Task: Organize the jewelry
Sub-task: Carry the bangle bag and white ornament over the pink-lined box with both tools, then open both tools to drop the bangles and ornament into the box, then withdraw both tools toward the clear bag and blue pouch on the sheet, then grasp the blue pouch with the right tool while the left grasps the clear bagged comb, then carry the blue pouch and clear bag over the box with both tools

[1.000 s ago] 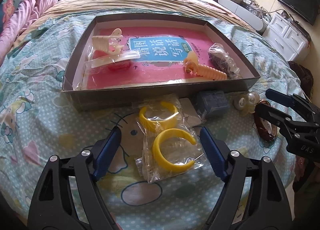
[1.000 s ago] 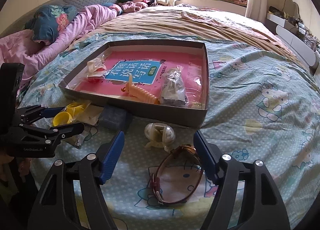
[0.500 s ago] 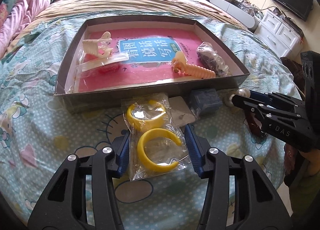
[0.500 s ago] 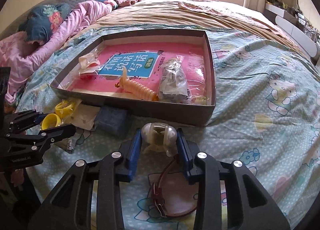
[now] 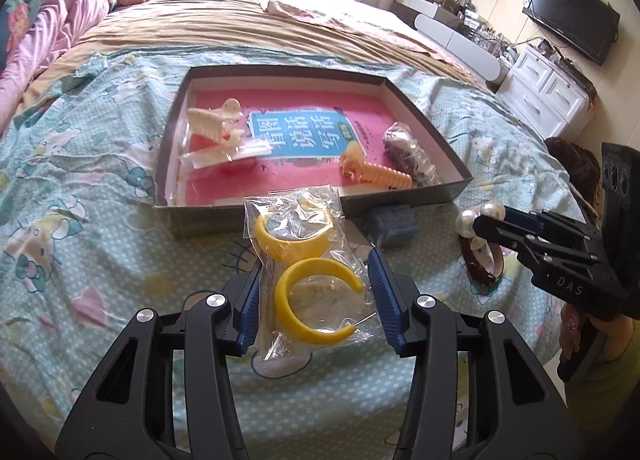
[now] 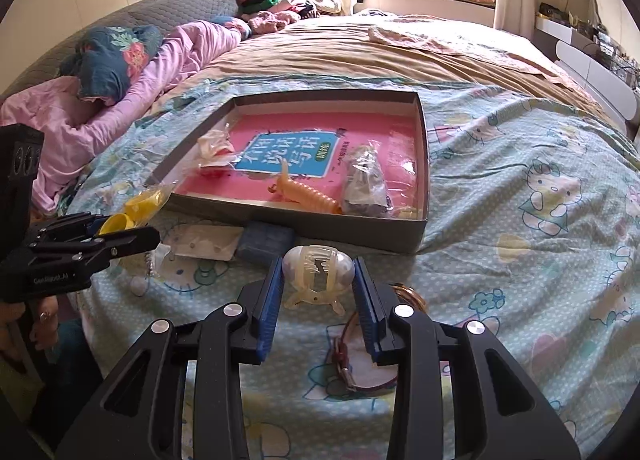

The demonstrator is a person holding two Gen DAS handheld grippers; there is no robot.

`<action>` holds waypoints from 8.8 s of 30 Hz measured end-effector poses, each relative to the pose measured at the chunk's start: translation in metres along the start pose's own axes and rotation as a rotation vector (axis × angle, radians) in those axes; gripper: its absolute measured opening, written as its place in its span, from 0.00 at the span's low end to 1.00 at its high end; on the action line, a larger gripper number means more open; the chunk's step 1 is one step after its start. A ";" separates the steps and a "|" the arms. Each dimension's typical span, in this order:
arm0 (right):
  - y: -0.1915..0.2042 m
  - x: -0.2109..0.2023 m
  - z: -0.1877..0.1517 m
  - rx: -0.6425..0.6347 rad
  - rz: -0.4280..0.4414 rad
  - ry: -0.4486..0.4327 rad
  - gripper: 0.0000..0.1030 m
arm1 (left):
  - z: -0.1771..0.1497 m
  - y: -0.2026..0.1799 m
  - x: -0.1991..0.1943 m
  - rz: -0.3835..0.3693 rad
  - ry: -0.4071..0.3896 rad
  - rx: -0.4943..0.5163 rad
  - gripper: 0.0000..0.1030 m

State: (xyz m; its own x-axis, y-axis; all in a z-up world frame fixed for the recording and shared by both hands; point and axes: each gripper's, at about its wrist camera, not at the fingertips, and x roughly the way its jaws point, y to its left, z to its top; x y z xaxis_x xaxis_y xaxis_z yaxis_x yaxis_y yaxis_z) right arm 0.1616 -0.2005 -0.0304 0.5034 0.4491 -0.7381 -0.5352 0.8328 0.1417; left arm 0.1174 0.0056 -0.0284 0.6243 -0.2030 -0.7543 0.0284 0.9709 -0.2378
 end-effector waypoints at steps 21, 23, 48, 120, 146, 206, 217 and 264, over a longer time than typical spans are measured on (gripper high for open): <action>0.044 -0.010 0.026 -0.068 0.055 -0.056 0.32 | 0.016 0.035 -0.031 0.045 -0.086 -0.067 0.38; 0.045 -0.009 0.028 -0.069 0.056 -0.060 0.32 | 0.017 0.038 -0.033 0.050 -0.092 -0.069 0.38; 0.050 0.004 0.074 -0.060 0.057 -0.124 0.32 | 0.055 0.075 -0.038 0.039 -0.143 -0.140 0.35; 0.001 0.024 0.089 0.082 -0.015 -0.130 0.71 | 0.072 0.093 -0.034 0.120 -0.129 -0.137 0.90; 0.011 -0.036 0.059 0.070 -0.021 -0.177 0.77 | 0.051 0.102 -0.083 0.144 -0.199 -0.166 0.90; 0.027 0.064 0.011 0.187 0.075 0.110 0.59 | -0.004 0.113 0.003 0.337 0.033 -0.081 0.91; 0.025 0.088 0.013 0.156 0.034 0.132 0.46 | 0.005 0.128 0.023 0.303 0.048 -0.133 0.90; 0.026 -0.005 0.016 0.126 0.077 -0.026 0.45 | 0.005 0.058 -0.046 0.162 -0.114 0.011 0.51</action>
State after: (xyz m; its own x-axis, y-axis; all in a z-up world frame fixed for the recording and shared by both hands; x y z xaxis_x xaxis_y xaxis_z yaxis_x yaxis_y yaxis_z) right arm 0.1561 -0.1756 -0.0127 0.4824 0.5198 -0.7050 -0.4843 0.8289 0.2799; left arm 0.0941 0.0719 -0.0046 0.7059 -0.0293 -0.7077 -0.0713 0.9911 -0.1121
